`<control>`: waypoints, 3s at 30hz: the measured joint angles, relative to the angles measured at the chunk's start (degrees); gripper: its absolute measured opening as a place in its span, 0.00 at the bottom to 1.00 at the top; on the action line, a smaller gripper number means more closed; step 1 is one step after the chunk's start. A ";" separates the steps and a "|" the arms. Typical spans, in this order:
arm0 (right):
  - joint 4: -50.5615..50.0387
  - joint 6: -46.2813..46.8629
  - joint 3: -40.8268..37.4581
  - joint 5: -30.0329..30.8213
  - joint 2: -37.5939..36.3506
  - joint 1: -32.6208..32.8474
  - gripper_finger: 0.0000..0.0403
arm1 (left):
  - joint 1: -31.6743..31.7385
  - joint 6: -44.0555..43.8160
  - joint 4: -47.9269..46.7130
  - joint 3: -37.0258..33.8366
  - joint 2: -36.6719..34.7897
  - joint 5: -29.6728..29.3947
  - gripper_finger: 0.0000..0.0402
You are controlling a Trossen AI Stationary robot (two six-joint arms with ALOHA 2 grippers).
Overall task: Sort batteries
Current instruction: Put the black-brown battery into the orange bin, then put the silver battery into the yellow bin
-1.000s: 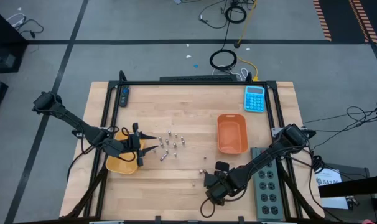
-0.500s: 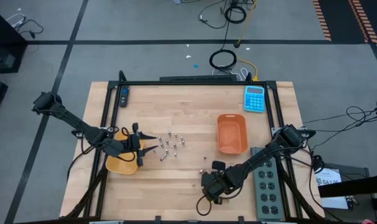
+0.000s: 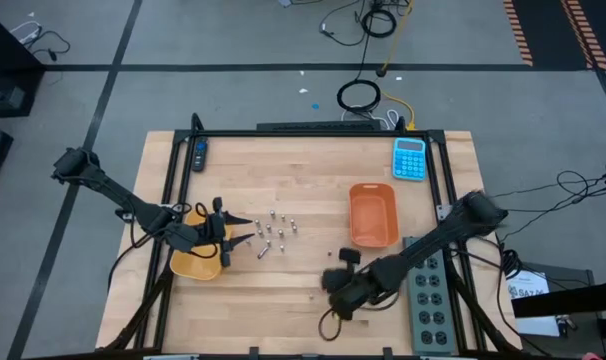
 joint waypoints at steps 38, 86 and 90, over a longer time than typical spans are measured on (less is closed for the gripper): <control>-0.83 -5.86 0.02 -5.97 -5.31 -8.34 0.39 | 7.89 -0.52 -0.05 0.00 0.17 3.06 0.30; 31.97 -16.11 -29.38 15.86 -18.45 -10.18 0.33 | 25.39 9.81 -33.80 16.75 17.88 32.34 0.43; 34.24 -18.54 -29.40 16.04 -18.45 -10.99 0.33 | 28.00 10.01 -33.59 17.25 21.25 34.12 0.43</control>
